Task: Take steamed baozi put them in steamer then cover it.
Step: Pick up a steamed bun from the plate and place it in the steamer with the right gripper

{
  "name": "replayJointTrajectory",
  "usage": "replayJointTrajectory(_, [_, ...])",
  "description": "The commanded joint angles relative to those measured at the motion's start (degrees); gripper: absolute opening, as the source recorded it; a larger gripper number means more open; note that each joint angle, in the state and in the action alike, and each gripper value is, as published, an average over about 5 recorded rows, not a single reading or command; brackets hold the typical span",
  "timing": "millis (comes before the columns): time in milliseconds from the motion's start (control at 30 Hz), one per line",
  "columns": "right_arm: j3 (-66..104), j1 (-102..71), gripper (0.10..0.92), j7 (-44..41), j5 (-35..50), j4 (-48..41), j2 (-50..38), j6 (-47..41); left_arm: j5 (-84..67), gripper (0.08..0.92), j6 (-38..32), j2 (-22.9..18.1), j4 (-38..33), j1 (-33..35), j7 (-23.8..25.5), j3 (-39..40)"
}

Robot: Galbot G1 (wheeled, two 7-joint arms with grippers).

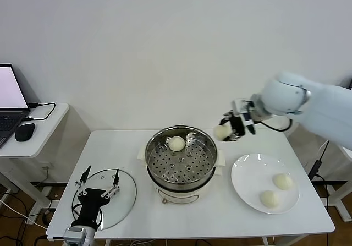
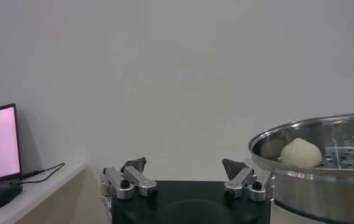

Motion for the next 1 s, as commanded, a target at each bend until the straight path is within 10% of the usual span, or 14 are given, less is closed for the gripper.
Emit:
replayJointTrajectory(33, [-0.1,-3.3,0.551,4.6,6.7,-4.2,13.9,-4.1,0.0,0.823,0.0,-0.3,0.1,0.0,0.0,-0.8])
replayJointTrajectory(1000, [1.2,-17.0,0.574,7.8,1.4,-18.9,29.0,-6.5,0.0,0.823,-0.3,-1.1,1.7,-0.7,0.0,-1.4])
